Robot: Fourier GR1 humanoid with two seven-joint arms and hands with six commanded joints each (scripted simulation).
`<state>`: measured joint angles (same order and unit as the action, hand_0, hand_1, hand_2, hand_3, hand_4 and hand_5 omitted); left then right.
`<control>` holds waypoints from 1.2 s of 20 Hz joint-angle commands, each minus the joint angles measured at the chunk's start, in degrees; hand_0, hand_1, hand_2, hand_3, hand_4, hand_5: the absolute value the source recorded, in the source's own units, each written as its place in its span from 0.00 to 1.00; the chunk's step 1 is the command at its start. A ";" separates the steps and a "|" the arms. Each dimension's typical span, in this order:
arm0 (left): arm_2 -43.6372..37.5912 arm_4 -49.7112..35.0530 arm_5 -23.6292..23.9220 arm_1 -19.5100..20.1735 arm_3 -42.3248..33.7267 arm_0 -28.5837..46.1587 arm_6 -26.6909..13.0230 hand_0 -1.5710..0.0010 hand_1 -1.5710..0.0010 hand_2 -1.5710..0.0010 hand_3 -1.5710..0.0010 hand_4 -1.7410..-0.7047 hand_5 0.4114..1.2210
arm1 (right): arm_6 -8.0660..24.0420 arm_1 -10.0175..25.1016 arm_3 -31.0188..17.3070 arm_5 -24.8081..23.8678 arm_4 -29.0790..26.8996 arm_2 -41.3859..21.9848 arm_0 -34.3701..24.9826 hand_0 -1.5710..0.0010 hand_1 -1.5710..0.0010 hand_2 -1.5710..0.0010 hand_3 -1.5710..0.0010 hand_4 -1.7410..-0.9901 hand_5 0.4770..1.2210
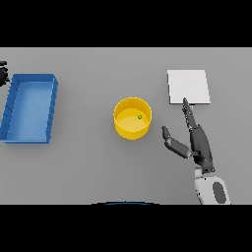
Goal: Pick up the red beaker and tilt it to pour out 1 green nut into yellow bowl. Pick up the yellow bowl and place it on the metallic measuring scale.
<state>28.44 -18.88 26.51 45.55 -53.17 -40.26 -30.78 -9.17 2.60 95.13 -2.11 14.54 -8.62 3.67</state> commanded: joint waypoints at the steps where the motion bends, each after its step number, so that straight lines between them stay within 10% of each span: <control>1: 0.52 -0.56 0.97 -0.06 -1.20 1.47 -0.49 0.00 0.00 0.00 0.12 0.00 1.00 | 0.26 0.46 0.59 0.11 -0.32 0.38 0.08 1.00 1.00 1.00 1.00 0.74 0.28; 5: 2.84 -4.77 0.44 2.36 -7.23 5.19 -3.52 0.00 0.00 0.00 0.13 0.01 0.67 | 0.08 -0.14 0.99 0.06 -0.16 -0.24 0.64 1.00 1.00 1.00 1.00 0.76 0.27; 8: 5.24 -6.51 -4.77 5.19 -11.69 6.89 -0.85 0.00 0.02 0.05 0.21 0.41 0.45 | -0.30 0.01 0.62 -0.10 0.29 -0.34 0.84 1.00 1.00 1.00 1.00 0.77 0.26; 13: 5.30 -9.50 -14.18 7.62 -14.20 9.14 3.99 0.59 0.64 0.66 0.71 0.89 0.32 | -0.05 0.39 0.20 0.39 -0.39 0.04 0.35 1.00 1.00 1.00 1.00 0.79 0.27; 17: 7.80 -5.68 -14.79 6.99 -11.90 7.47 3.20 0.83 0.85 0.86 0.88 0.96 0.29 | -0.37 0.47 1.30 0.60 -0.27 -0.35 0.92 1.00 1.00 1.00 1.00 0.78 0.29; 24: 6.93 -3.60 -10.71 5.64 -9.86 6.54 7.51 0.96 0.97 0.97 0.98 0.99 0.31 | 2.97 1.34 1.78 -0.76 3.89 -1.50 0.45 1.00 1.00 1.00 1.00 0.77 0.27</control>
<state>35.38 -22.48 15.80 51.19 -63.03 -33.73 -23.24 -6.26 3.94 96.93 -2.87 18.43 -10.12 4.09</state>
